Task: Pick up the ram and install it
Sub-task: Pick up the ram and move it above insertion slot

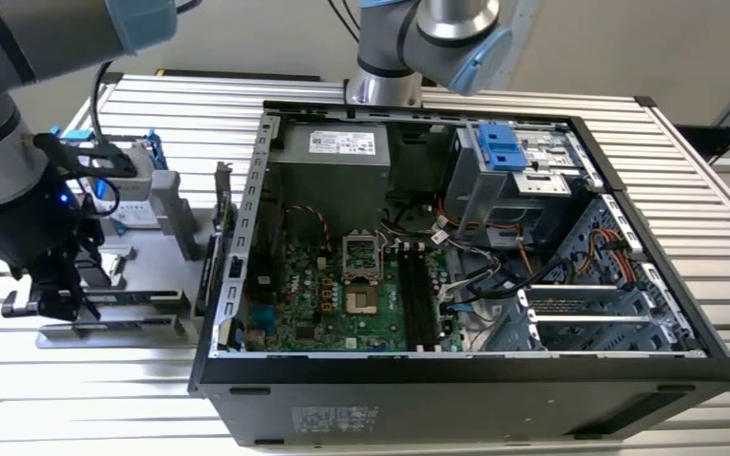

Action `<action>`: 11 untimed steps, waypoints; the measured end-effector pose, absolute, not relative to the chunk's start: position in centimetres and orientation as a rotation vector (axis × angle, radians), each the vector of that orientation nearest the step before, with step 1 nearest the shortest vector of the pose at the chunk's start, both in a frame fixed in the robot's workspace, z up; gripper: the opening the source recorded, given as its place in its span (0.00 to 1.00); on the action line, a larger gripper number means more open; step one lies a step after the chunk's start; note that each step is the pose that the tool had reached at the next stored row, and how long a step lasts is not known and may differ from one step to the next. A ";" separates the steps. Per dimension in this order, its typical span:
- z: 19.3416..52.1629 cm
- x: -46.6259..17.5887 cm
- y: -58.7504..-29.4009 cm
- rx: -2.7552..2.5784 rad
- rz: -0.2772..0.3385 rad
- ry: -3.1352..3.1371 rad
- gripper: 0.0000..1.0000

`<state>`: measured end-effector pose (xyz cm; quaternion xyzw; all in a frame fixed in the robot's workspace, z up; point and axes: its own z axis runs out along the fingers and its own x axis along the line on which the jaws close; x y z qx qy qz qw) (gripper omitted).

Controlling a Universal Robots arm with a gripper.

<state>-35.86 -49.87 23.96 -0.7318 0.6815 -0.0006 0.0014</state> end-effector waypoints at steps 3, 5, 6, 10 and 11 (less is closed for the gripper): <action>23.6 -35.9 -49.9 -2.304 -0.002 2.132 1.00; 23.3 -35.9 -50.0 -2.318 -0.002 2.117 1.00; 23.2 -35.8 -50.0 -2.325 -0.002 2.109 1.00; 22.6 -35.8 -50.2 -2.338 -0.002 2.096 1.00; 22.5 -35.8 -50.2 -2.337 -0.002 2.096 1.00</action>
